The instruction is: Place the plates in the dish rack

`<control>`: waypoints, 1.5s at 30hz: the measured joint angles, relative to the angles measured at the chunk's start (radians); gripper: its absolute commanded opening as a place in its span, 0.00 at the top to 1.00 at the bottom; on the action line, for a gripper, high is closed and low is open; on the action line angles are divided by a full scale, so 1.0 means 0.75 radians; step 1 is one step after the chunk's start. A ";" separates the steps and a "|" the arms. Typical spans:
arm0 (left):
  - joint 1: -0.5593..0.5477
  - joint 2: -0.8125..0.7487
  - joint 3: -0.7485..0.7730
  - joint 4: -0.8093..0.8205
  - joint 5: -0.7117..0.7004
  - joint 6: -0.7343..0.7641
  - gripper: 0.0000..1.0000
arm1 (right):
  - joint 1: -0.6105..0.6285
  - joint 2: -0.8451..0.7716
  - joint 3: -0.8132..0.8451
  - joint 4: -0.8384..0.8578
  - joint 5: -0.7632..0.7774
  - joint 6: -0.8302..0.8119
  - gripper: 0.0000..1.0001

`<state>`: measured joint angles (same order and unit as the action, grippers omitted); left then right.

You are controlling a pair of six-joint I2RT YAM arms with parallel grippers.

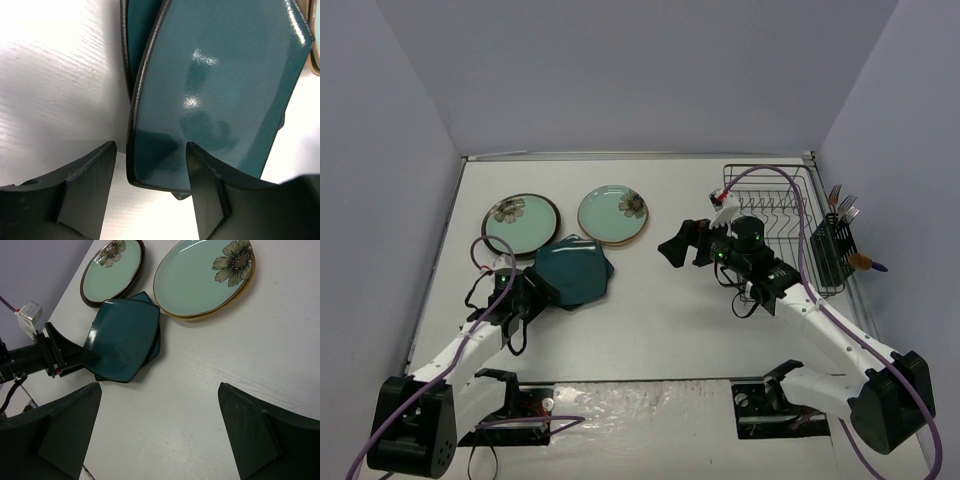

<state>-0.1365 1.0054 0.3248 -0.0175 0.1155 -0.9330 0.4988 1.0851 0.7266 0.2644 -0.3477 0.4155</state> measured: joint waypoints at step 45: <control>0.012 -0.555 -0.092 -0.041 -0.043 -0.134 1.00 | 0.099 0.144 -0.042 0.126 0.021 0.041 0.00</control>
<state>-0.1276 0.5893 0.2558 -0.0479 0.0831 -1.0339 0.5731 1.1932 0.6952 0.3592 -0.3316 0.4463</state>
